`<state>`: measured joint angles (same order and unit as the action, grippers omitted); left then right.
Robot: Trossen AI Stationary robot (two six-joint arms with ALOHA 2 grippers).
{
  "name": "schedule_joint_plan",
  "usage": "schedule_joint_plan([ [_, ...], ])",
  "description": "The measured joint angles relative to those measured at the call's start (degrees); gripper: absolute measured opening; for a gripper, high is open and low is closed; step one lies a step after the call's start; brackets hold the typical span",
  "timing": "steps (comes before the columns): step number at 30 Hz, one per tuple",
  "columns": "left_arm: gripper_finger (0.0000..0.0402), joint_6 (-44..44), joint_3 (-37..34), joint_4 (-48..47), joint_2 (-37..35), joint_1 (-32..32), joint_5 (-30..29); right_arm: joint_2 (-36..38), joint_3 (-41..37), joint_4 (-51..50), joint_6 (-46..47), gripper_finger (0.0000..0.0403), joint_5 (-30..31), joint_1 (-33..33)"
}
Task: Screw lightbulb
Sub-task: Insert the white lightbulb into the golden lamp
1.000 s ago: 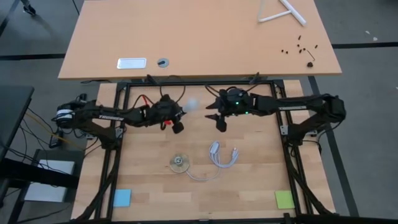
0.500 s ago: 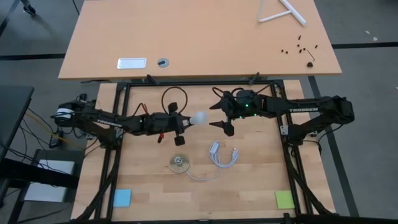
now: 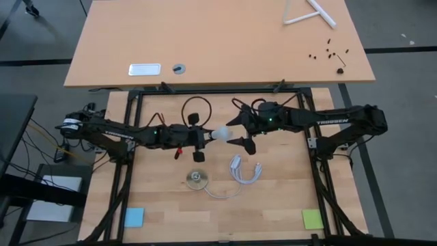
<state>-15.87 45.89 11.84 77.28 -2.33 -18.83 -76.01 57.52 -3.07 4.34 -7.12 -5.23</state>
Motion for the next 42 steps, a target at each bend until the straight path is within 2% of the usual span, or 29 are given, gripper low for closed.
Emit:
schedule_joint_plan([
  [7, 0.0102, -1.71, 1.95, -0.59, 0.0, -0.02, -0.84, -2.75, 2.62, -2.04, -1.33, 0.0358, 3.84, 1.16],
  [19, 0.0101, -1.71, 2.14, -0.46, 0.0, -0.02, -0.63, -2.68, 2.93, -1.36, -1.98, 0.0332, 4.15, 1.56],
  [32, 0.0101, -0.14, 5.59, -6.52, -0.02, 0.0, 0.41, -3.62, 2.91, -3.25, 0.06, 0.0352, 6.09, 1.55],
  [42, 0.0101, 1.42, 7.14, -7.62, 3.32, 0.07, 1.23, -3.6, 2.91, -1.98, -1.35, 0.0343, 5.82, 1.59],
])
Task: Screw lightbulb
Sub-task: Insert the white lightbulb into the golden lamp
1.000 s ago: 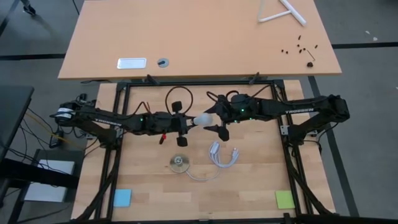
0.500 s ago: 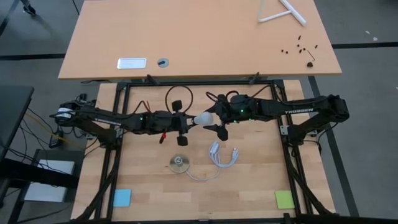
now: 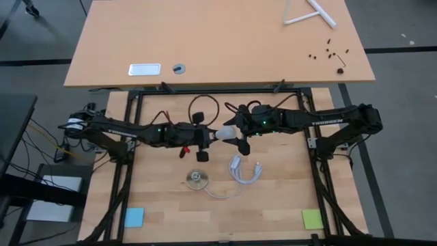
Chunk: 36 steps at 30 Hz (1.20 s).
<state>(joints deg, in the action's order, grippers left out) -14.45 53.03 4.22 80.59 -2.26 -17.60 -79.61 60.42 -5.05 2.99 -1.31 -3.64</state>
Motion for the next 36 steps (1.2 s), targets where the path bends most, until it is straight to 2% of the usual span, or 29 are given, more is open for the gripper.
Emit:
schedule_joint_plan([
  [7, 0.0101, -1.42, 2.81, -1.16, 2.01, 0.0, 0.34, 0.0, 0.01, -1.71, -0.07, 0.0325, -0.21, 0.15],
  [15, 0.0101, -1.41, 2.88, -1.6, 2.0, 0.0, 0.31, 0.02, 0.01, -2.33, -0.52, 0.0312, -0.23, 0.17],
  [24, 0.0102, -0.58, 2.87, -1.25, 2.0, 0.02, 0.26, 0.02, 0.0, -2.33, -1.26, 0.0275, -0.45, 0.17],
  [33, 0.0136, -0.01, 2.85, -1.17, 2.0, 0.02, 0.22, 0.02, 0.01, -2.28, -1.59, 0.0283, -0.45, 0.18],
  [36, 0.0143, 0.06, 2.84, -1.09, 2.0, 0.0, -1.41, 0.02, 0.02, -2.17, -1.64, 0.0279, -0.26, 0.15],
])
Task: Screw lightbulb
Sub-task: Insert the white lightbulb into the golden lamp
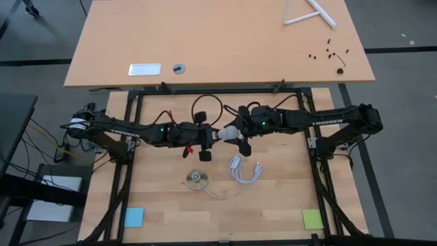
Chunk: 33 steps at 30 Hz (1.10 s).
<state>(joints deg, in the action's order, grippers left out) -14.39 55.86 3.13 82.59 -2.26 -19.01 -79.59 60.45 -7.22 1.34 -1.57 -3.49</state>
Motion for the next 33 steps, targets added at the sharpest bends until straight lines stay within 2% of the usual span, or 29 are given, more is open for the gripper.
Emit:
schedule_joint_plan([
  [12, 0.017, 0.31, -0.03, -0.72, -0.66, -0.15, -0.89, 0.11, 0.44, -0.74, -0.42, 0.028, 0.2, -0.02],
  [19, 0.0192, 3.29, -0.03, -6.1, -0.9, -0.9, -1.02, 0.15, 2.69, -3.46, -1.23, 0.0279, 0.16, 0.0],
  [25, 0.0207, 4.8, -0.06, -10.93, -4.36, -3.17, -1.43, 0.17, 3.99, -5.45, -1.53, 0.028, 0.15, 0.0],
  [28, 0.0214, 8.04, -0.05, -15.44, -7.18, -4.62, -2.33, 0.17, 4.34, -6.49, -1.55, 0.0279, 0.13, 0.0],
  [33, 0.0219, 19.27, -0.05, -25.56, -11.68, -7.93, -2.38, 0.17, 4.46, -6.91, -1.55, 0.028, 0.07, 0.0],
])
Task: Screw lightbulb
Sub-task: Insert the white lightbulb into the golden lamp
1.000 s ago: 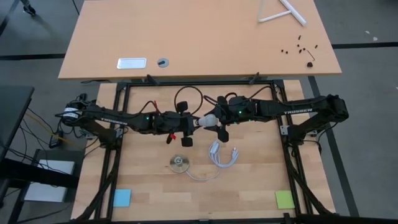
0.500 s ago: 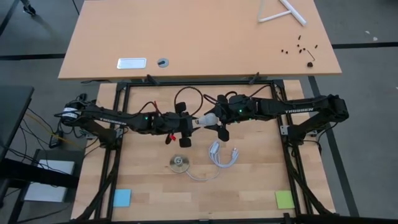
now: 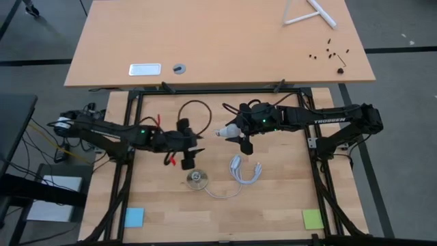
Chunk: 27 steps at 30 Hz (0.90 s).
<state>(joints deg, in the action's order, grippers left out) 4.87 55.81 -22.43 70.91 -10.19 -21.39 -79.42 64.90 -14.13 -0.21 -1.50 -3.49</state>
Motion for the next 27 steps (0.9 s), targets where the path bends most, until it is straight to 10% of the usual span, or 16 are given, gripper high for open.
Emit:
schedule_joint_plan([
  [13, 0.0219, 32.11, -10.75, -6.11, -1.32, -15.97, -6.56, 0.0, 0.0, -0.69, -0.63, 0.028, -0.03, 0.0],
  [23, 0.0218, 44.55, -34.41, 42.83, 5.16, -20.71, -6.34, 0.0, 0.0, -2.33, -0.34, 0.028, -0.07, 0.0],
  [27, 0.0219, 43.82, -35.34, 47.31, 11.4, -20.71, -6.19, 0.0, 0.0, -2.71, 0.11, 0.0279, -0.07, 0.0],
])
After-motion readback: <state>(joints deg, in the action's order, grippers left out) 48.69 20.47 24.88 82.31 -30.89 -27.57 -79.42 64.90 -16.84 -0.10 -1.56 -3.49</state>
